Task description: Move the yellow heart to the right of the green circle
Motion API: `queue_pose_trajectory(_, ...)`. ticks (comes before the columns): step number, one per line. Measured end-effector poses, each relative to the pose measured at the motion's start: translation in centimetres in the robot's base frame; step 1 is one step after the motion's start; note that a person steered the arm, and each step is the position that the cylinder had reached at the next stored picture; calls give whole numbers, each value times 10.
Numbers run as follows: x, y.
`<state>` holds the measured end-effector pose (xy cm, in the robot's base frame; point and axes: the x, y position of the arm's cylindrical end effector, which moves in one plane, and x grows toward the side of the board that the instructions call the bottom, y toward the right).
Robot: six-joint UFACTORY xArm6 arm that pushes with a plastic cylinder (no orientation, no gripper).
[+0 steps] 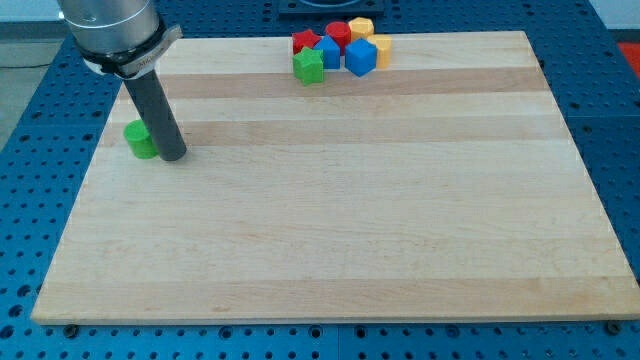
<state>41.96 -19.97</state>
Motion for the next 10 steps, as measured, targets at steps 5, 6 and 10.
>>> queue_pose_trajectory(5,-57,284)
queue_pose_trajectory(6,-106,331)
queue_pose_trajectory(10,-225,315)
